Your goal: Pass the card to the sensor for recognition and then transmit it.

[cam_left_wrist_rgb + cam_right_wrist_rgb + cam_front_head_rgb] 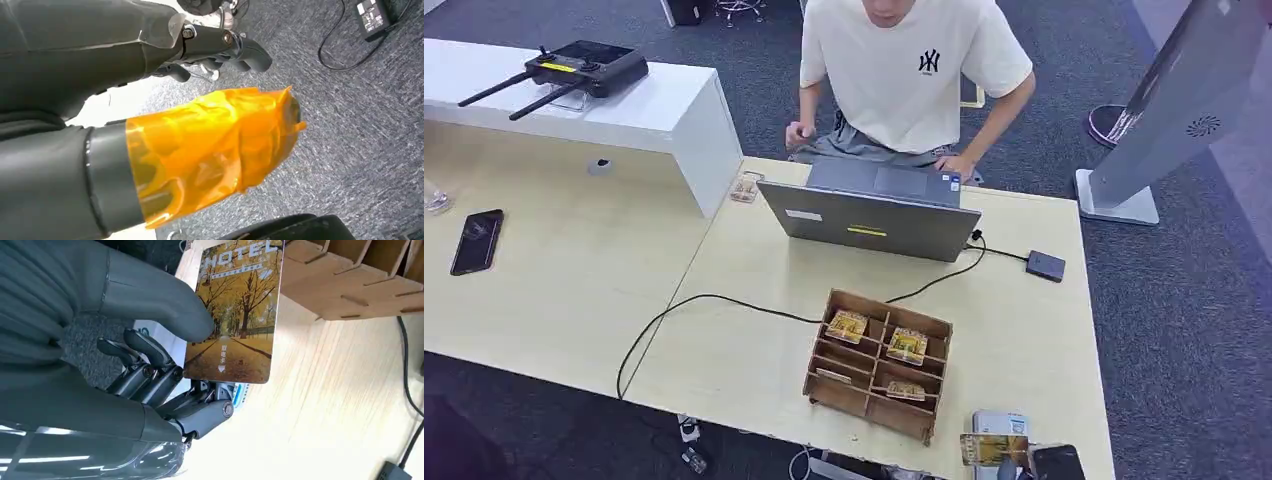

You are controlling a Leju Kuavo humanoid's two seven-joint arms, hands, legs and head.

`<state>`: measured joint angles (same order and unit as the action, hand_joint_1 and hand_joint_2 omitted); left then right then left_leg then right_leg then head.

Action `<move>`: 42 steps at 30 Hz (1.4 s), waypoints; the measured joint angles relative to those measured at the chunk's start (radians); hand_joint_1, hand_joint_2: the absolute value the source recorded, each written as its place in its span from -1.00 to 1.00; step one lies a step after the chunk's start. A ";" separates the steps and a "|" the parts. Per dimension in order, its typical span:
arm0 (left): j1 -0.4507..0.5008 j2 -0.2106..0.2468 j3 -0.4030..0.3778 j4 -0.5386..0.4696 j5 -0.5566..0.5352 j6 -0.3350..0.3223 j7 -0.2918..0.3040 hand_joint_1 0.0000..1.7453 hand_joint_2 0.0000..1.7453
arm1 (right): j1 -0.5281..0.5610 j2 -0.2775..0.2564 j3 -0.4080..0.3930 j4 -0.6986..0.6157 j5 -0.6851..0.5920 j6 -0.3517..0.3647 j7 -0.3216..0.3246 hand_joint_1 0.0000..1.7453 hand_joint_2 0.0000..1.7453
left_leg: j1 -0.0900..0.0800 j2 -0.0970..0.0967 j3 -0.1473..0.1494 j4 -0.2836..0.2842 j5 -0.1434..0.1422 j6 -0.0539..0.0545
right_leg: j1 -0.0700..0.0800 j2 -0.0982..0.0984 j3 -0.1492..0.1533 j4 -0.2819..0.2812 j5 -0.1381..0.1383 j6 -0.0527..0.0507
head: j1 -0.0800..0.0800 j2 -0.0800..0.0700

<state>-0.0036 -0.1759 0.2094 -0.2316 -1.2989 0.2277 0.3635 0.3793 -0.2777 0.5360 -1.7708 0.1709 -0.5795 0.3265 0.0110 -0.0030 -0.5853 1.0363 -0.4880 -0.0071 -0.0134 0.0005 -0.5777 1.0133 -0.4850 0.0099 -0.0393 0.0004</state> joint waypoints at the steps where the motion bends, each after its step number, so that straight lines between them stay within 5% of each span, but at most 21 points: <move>1: 0.000 0.000 0.000 0.000 0.000 0.000 0.000 -1.00 -1.00 | 0.001 0.000 -0.004 0.000 0.006 0.011 0.007 1.00 1.00 | 0.000 0.000 0.000 0.000 0.000 0.000 | 0.000 0.000 0.000 0.000 0.000 0.000 | 0.000 0.000; 13: -0.001 0.000 0.001 0.000 -0.016 0.000 0.011 -1.00 -1.00 | -0.052 0.005 -0.016 0.090 0.075 0.082 0.075 1.00 1.00 | 0.000 0.000 0.000 0.000 0.000 0.000 | 0.000 0.000 0.000 0.000 0.000 0.000 | 0.000 0.000; 31: -0.001 -0.001 0.001 0.001 -0.018 0.000 0.020 -1.00 -1.00 | -0.040 0.093 -0.318 0.163 0.099 0.246 0.008 1.00 1.00 | 0.000 0.000 0.000 0.000 0.000 0.000 | 0.000 0.000 0.000 0.000 0.000 0.000 | 0.000 0.000; 42: -0.001 -0.001 0.001 0.002 -0.017 -0.003 0.023 -1.00 -1.00 | -0.043 0.146 -0.347 0.198 0.134 0.291 0.006 1.00 1.00 | 0.000 0.000 0.000 0.000 0.000 0.000 | 0.000 0.000 0.000 0.000 0.000 0.000 | 0.000 0.000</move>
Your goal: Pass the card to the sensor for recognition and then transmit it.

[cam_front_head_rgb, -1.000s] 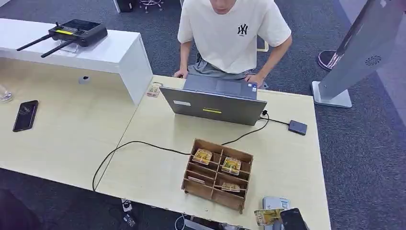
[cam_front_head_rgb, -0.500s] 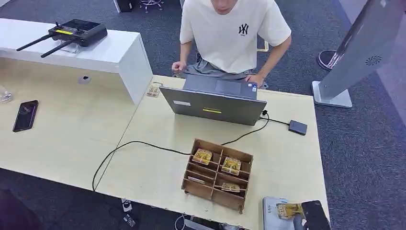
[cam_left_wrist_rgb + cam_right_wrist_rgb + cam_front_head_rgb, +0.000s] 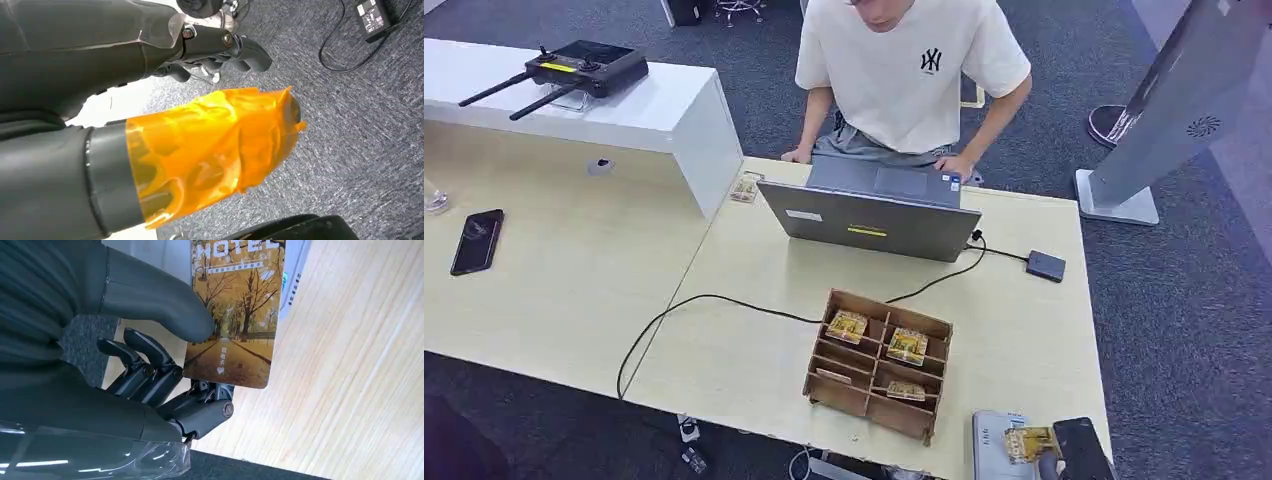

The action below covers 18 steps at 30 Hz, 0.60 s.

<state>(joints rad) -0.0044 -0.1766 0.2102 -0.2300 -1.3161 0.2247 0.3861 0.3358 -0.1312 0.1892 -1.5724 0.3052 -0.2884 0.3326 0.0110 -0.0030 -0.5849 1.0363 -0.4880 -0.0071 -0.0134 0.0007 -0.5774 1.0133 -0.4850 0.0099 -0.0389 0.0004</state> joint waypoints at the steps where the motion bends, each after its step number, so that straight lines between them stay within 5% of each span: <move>1: 0.000 0.000 0.000 0.000 0.000 0.000 0.000 -1.00 -1.00 | -0.002 0.003 0.000 0.003 0.000 0.000 0.000 1.00 1.00 | 0.000 0.000 0.000 0.000 0.000 0.000 | 0.000 0.000 0.000 0.000 0.000 0.000 | -0.001 0.000; 18: 0.000 0.000 0.000 0.000 0.002 -0.003 0.000 -1.00 -1.00 | -0.022 0.015 0.000 0.031 0.000 0.010 0.000 1.00 1.00 | 0.000 0.000 0.000 0.000 0.000 0.000 | 0.000 0.000 0.000 0.000 0.000 0.000 | 0.000 0.000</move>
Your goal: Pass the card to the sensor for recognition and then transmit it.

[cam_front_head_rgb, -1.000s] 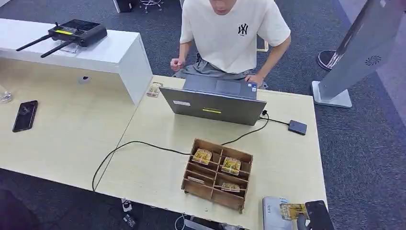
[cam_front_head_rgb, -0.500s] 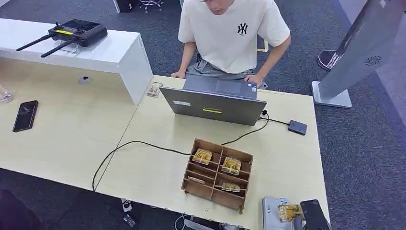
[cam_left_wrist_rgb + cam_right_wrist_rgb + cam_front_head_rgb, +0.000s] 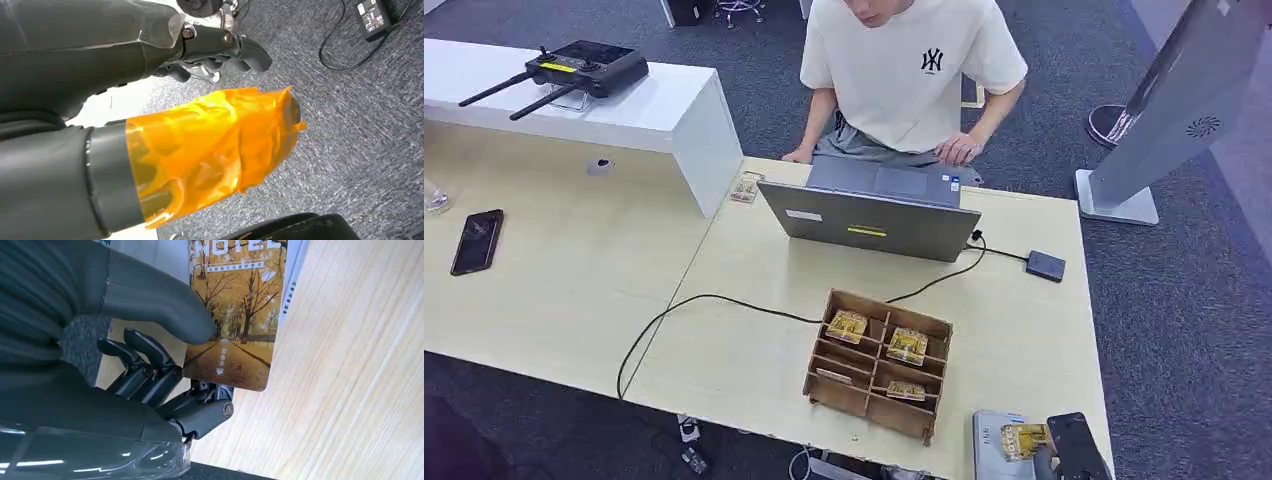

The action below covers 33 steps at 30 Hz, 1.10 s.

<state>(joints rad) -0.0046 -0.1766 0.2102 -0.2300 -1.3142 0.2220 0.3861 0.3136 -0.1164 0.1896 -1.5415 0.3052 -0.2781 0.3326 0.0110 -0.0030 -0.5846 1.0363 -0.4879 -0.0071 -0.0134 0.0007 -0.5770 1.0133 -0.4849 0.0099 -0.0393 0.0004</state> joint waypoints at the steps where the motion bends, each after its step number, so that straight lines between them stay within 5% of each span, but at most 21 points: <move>1: 0.000 0.000 0.000 0.000 0.000 0.000 0.000 -1.00 -1.00 | 0.000 0.000 0.000 0.000 0.000 0.000 0.001 1.00 1.00 | 0.000 0.000 0.000 0.000 0.000 0.000 | 0.000 0.000 0.000 0.000 0.000 0.000 | 0.000 0.000; 33: 0.000 0.000 0.000 0.000 0.002 -0.006 0.012 -1.00 -1.00 | -0.017 0.000 0.009 0.019 0.003 0.006 0.006 1.00 1.00 | 0.000 0.000 0.001 0.000 0.000 0.000 | 0.000 0.000 0.001 0.000 0.000 0.000 | 0.000 0.000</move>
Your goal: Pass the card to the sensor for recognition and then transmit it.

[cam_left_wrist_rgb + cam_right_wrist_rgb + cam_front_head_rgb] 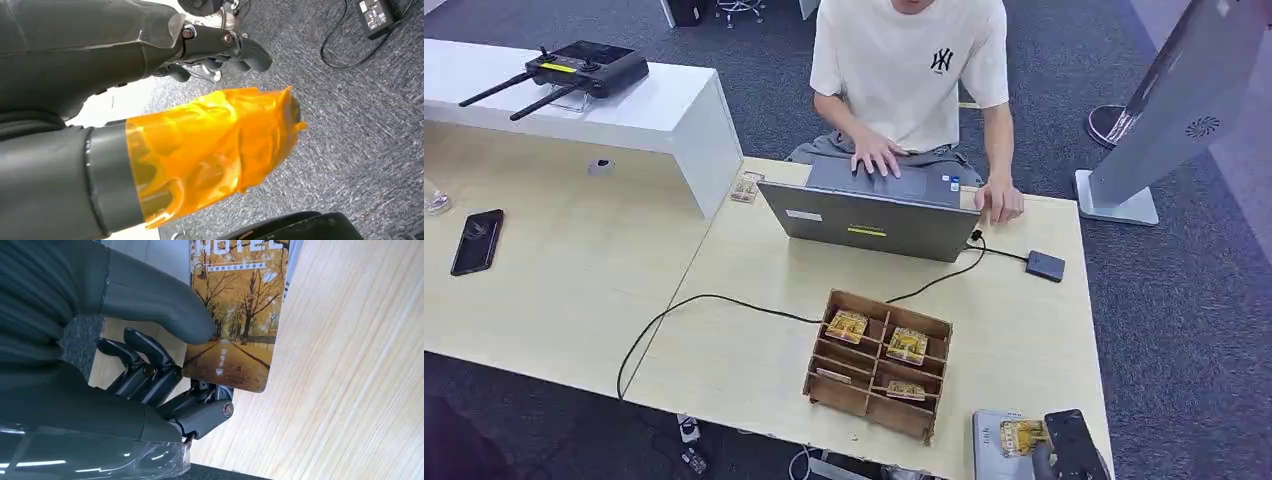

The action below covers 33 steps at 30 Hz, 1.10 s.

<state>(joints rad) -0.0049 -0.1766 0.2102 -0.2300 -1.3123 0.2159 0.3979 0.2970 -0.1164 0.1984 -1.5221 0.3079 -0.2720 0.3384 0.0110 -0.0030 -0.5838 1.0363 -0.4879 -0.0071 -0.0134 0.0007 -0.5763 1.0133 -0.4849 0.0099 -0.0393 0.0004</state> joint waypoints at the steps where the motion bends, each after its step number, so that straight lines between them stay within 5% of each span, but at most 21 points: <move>1: 0.000 0.000 0.000 0.000 0.000 0.000 0.000 -1.00 -1.00 | 0.000 0.000 0.000 0.000 0.000 0.000 0.000 1.00 1.00 | 0.000 0.000 0.000 0.000 0.000 0.000 | 0.000 0.000 0.000 0.000 0.000 0.000 | 0.000 0.000; 24: 0.000 -0.001 0.001 0.000 0.011 0.001 -0.002 -1.00 -1.00 | -0.010 0.000 0.002 0.014 -0.002 -0.006 -0.008 1.00 1.00 | 0.000 0.000 0.001 0.000 0.000 0.000 | 0.000 0.000 0.001 0.000 0.000 0.000 | 0.000 0.000; 33: 0.001 -0.008 0.018 0.000 0.037 0.009 -0.014 -1.00 -1.00 | 0.013 0.025 -0.002 -0.072 -0.025 -0.086 -0.139 1.00 1.00 | 0.000 0.000 0.001 0.000 0.000 0.000 | 0.000 0.000 0.001 0.000 0.000 0.000 | 0.000 0.000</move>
<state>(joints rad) -0.0042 -0.1846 0.2277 -0.2300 -1.2757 0.2247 0.3834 0.3100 -0.0912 0.1969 -1.5941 0.2831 -0.3581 0.1997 0.0110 -0.0030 -0.5833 1.0363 -0.4879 -0.0072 -0.0134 0.0007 -0.5756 1.0134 -0.4849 0.0098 -0.0393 0.0004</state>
